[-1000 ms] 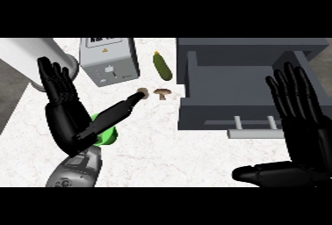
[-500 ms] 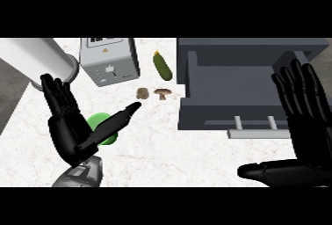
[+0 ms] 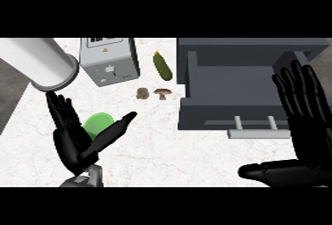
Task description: Pick up the cup, place it into the drawer and close the drawer
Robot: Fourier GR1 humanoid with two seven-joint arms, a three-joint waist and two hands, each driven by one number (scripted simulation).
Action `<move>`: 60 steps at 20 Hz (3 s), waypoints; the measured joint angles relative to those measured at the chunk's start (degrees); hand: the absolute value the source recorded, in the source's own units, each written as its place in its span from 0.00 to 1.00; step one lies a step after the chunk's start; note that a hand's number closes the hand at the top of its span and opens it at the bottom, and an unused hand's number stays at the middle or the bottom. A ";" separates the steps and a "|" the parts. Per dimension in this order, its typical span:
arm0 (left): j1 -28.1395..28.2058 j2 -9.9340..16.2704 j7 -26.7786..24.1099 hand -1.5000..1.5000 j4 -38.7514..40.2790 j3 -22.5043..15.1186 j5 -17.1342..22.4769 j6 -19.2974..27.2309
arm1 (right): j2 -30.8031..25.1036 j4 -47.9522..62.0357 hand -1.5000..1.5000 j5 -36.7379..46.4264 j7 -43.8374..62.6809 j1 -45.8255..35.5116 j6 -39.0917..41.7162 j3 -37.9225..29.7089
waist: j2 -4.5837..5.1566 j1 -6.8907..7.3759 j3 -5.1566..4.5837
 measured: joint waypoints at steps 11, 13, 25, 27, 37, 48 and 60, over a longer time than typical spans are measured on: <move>5.26 0.12 -15.30 0.00 8.29 4.07 13.62 -4.00 | -1.25 -0.38 0.00 -2.67 2.29 -1.39 1.05 -2.17 | 0.02 0.01 0.01; 5.79 0.07 -19.01 0.00 10.85 5.19 16.43 -5.94 | -0.68 -0.55 0.00 -1.56 2.36 -1.35 0.52 -1.11 | 0.01 0.01 -0.01; 4.22 0.15 -33.77 0.00 24.35 8.36 28.56 -11.31 | -0.72 -0.71 0.00 -2.19 1.32 0.01 1.79 -1.57 | -0.03 -0.03 0.06; 3.42 0.10 -35.84 0.00 26.75 8.35 30.50 -11.48 | -0.67 -0.79 0.00 -2.03 1.85 -0.57 1.56 -1.43 | -0.01 -0.04 0.05; 2.08 0.17 -41.57 0.00 34.40 11.28 34.68 -14.97 | -0.84 -1.24 0.00 -2.49 3.20 -1.04 1.90 -1.65 | 0.00 0.00 0.02; -1.65 0.31 -48.63 0.00 46.22 14.48 37.34 -22.85 | -0.51 -2.87 0.00 -2.45 4.32 -0.79 1.67 -1.28 | 0.00 -0.08 0.00; -9.02 0.72 -52.23 0.00 56.33 19.95 40.09 -31.13 | -0.85 -3.19 0.00 -2.76 4.96 -0.64 2.21 -1.58 | 0.04 -0.15 0.01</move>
